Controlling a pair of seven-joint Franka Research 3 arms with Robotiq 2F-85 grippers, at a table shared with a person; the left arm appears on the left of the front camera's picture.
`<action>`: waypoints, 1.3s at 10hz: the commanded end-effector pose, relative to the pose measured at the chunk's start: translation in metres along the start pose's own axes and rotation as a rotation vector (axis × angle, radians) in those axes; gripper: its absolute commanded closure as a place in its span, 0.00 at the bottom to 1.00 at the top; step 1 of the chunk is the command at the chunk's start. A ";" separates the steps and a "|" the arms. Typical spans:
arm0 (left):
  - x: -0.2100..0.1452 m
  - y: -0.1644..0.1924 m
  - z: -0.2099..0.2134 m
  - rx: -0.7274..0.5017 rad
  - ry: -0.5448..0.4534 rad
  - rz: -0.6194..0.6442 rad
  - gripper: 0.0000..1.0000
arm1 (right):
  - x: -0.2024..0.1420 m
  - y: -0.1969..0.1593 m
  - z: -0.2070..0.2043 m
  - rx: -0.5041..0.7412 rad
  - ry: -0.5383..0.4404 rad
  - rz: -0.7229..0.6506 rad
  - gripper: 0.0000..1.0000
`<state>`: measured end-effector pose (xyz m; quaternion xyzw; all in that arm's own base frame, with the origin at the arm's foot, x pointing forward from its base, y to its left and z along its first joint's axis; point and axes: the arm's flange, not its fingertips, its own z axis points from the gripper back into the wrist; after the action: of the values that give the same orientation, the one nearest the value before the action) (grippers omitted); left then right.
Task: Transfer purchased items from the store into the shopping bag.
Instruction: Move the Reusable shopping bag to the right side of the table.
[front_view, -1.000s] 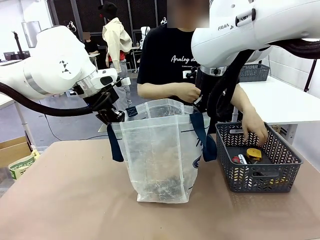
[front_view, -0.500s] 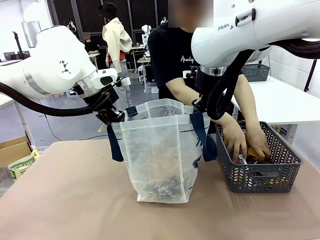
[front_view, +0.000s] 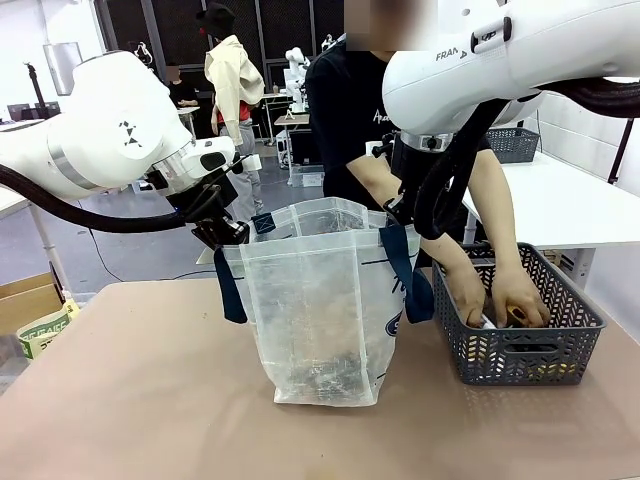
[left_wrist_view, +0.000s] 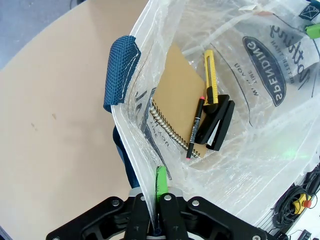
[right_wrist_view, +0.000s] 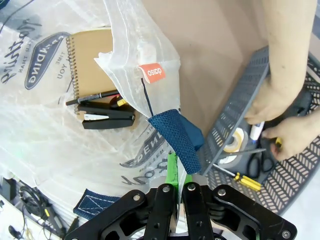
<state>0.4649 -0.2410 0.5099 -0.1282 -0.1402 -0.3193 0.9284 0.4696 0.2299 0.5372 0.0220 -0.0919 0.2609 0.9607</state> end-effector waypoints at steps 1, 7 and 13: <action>-0.001 0.001 0.000 0.002 -0.002 0.009 1.00 | 0.000 0.000 0.000 -0.001 0.000 0.001 1.00; -0.001 0.001 0.000 0.002 -0.002 0.009 1.00 | 0.000 0.000 0.000 -0.001 0.000 0.001 1.00; -0.001 0.001 0.000 0.002 -0.002 0.009 1.00 | 0.000 0.000 0.000 -0.001 0.000 0.001 1.00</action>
<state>0.4649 -0.2410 0.5099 -0.1282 -0.1402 -0.3193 0.9284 0.4696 0.2299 0.5372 0.0220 -0.0919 0.2609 0.9607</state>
